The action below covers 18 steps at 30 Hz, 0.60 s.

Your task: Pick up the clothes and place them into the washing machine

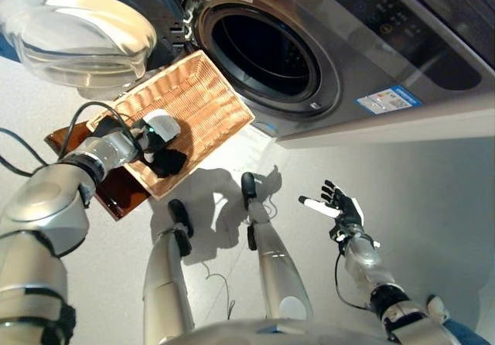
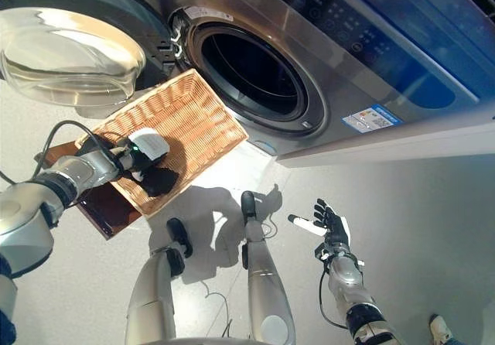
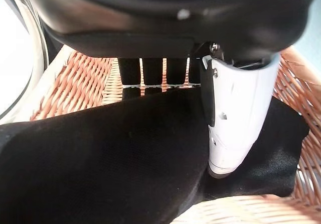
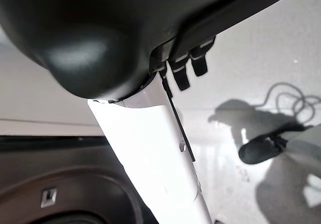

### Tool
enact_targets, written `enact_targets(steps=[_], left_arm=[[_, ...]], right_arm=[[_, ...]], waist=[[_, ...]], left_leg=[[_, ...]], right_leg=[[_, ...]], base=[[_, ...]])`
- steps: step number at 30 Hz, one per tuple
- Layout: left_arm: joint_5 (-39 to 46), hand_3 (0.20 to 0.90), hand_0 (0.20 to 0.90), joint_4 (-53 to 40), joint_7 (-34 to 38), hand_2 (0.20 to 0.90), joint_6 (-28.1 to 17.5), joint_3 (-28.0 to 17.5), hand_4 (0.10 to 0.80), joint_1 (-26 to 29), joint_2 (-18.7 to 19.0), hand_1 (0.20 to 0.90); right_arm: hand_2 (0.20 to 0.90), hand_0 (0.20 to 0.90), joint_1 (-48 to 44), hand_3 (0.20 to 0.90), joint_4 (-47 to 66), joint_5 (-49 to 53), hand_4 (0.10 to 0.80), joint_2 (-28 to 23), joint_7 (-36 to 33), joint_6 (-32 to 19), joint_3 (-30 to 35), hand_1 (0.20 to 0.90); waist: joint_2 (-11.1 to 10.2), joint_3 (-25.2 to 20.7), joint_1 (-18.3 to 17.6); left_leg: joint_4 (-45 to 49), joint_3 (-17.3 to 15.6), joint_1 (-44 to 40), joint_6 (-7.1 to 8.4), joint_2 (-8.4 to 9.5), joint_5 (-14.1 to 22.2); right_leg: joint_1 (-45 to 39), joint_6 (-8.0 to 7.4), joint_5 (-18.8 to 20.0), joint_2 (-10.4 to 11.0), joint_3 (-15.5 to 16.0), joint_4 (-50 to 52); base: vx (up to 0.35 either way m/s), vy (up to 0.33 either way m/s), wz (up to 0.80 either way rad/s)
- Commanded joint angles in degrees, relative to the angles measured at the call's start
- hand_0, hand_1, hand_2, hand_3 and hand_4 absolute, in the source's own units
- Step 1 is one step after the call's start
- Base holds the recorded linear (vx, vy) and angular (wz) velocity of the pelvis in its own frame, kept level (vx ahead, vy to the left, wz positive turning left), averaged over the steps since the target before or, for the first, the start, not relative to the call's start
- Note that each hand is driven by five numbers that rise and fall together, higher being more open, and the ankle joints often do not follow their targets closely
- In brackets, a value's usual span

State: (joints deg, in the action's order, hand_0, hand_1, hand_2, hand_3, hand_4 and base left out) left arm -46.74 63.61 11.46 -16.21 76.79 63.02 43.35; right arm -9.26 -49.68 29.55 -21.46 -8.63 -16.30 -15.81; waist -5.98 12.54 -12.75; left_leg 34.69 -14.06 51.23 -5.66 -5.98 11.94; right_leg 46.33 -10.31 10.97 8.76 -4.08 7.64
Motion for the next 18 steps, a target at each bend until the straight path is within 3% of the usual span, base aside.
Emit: enact_targets(steps=[1,10,14,15,17,18], left_arm=[[2.1,0.200,0.200,-1.9,3.2,0.200,1.1,-6.3,0.300,4.0,0.3,0.200],[8.7,0.200,0.200,-7.4,7.7,0.200,1.3,-15.0,0.300,3.5,-0.1,0.200],[14.7,0.200,0.200,-9.1,9.8,0.200,2.1,-22.9,0.300,1.8,-1.1,0.200],[14.7,0.200,0.200,-9.2,9.8,0.200,2.1,-22.9,0.300,1.8,-1.1,0.200],[18.5,0.200,0.200,-10.2,11.6,0.200,2.6,-29.0,0.300,-0.9,-1.4,0.200],[18.5,0.200,0.200,-10.2,11.6,0.200,2.6,-29.1,0.300,-1.0,-1.4,0.200]], right_arm=[[0.900,0.900,1.7,0.900,1.8,-1.0,0.800,-6.7,-1.9,-2.4,2.7,0.900],[0.900,0.900,2.7,0.900,0.7,-2.2,0.800,-5.8,-2.3,-2.8,4.3,0.900],[0.900,0.900,3.1,0.900,3.0,-1.8,0.800,-4.3,-2.3,-3.3,5.0,0.900],[0.900,0.900,3.1,0.900,3.1,-1.8,0.800,-4.3,-2.3,-3.3,5.0,0.900],[0.900,0.900,3.8,0.900,7.6,-1.6,0.800,-3.5,-2.0,-3.9,5.4,0.900],[0.900,0.900,3.9,0.900,7.6,-1.6,0.800,-3.5,-2.0,-3.9,5.4,0.900]], waist=[[2.2,1.9,0.1],[3.1,0.6,1.6],[3.3,0.4,2.2],[3.3,0.5,2.2],[2.9,0.7,2.1],[2.9,0.7,2.1]], left_leg=[[-5.4,3.6,-3.8,7.36,-0.41,-0.1],[-13.0,4.5,-9.3,8.63,1.67,-4.5],[-16.0,4.8,-12.3,9.26,2.02,-6.5],[-16.1,4.8,-12.4,9.27,2.05,-6.5],[-18.2,4.4,-13.4,9.09,2.77,-9.8],[-18.2,4.4,-13.5,9.09,2.75,-9.7]], right_leg=[[-7.7,-0.46,-1.9,0.9,1.5,-3.4],[-11.5,-0.69,-0.8,2.1,3.1,-5.0],[-13.9,-0.63,-0.6,2.1,3.9,-5.9],[-14.0,-0.63,-0.6,2.1,3.9,-5.9],[-14.2,-0.29,0.8,2.6,4.3,-6.3],[-14.3,-0.29,0.7,2.6,4.3,-6.3]], base=[[0.000,-0.029,-0.09],[0.006,-0.063,0.11],[0.002,-0.072,0.11],[-0.004,-0.090,0.08],[-0.101,-0.071,0.07],[-0.110,-0.065,0.04]])
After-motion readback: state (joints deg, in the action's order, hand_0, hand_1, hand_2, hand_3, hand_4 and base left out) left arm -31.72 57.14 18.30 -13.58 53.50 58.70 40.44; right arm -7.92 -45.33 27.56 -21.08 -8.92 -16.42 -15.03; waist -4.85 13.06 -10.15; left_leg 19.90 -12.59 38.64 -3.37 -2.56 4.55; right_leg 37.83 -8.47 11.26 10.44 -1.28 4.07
